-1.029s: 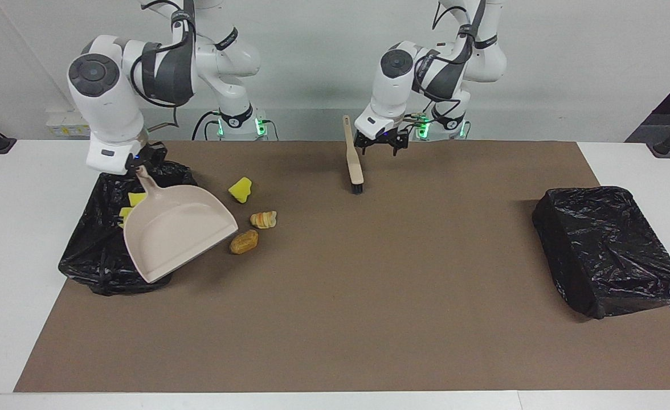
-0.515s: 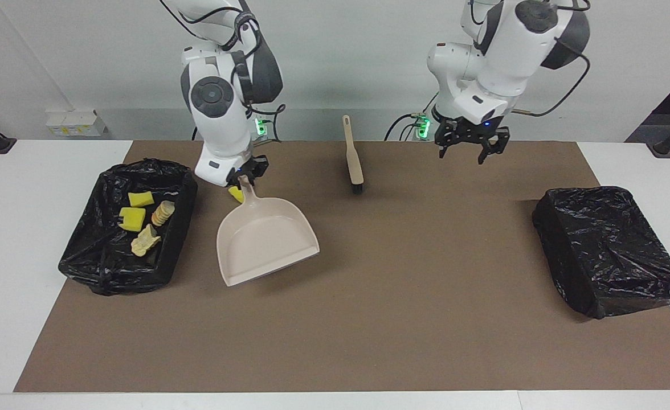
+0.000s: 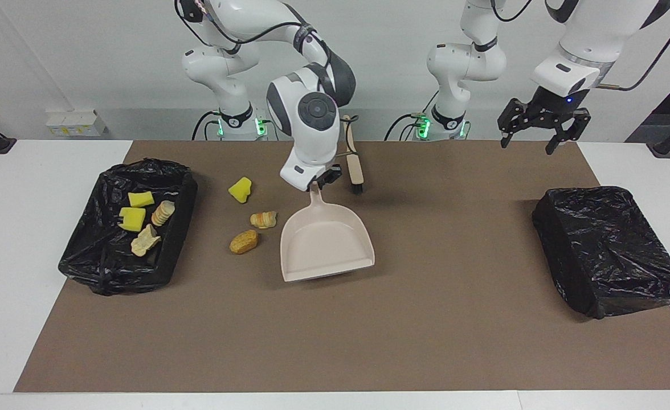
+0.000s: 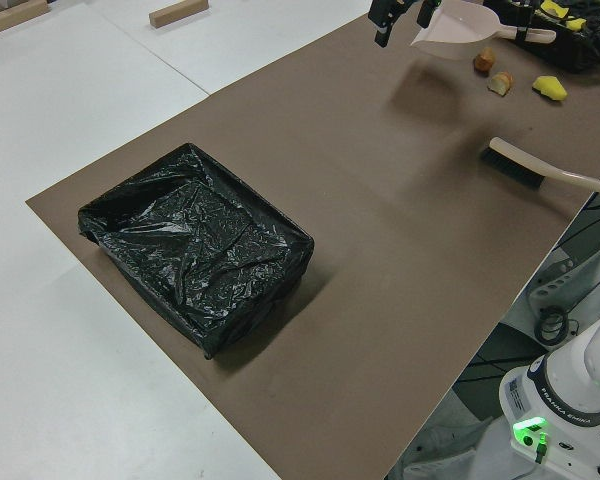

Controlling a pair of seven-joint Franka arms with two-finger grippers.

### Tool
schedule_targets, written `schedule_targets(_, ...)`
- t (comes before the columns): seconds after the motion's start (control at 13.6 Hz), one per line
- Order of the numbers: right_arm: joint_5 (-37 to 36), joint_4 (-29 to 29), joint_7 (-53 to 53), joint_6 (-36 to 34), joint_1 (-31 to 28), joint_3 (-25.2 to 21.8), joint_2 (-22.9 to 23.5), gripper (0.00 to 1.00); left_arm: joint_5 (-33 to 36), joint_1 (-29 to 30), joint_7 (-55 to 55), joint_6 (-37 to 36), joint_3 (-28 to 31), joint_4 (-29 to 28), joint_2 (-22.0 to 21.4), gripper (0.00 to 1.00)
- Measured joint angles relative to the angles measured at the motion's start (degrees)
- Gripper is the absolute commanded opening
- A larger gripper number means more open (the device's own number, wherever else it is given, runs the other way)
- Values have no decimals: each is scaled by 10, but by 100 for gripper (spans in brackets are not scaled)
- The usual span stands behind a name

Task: Sweep and dump trash in bin
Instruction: 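Lower the dustpan onto the table center and open the right gripper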

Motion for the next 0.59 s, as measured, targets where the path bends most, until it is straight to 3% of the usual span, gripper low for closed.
schedule_targets(0.29, 0, 80, 71, 47, 43, 0, 109, 0, 1, 45, 12, -20, -37, 26, 16, 100)
schedule_targets(0.51, 18, 96, 91, 59, 46, 0, 127, 0, 1, 52, 12, -26, -49, 26, 16, 100)
schedule_targets(0.59, 23, 98, 93, 58, 46, 0, 127, 14, 1, 52, 12, -26, -50, 26, 16, 100)
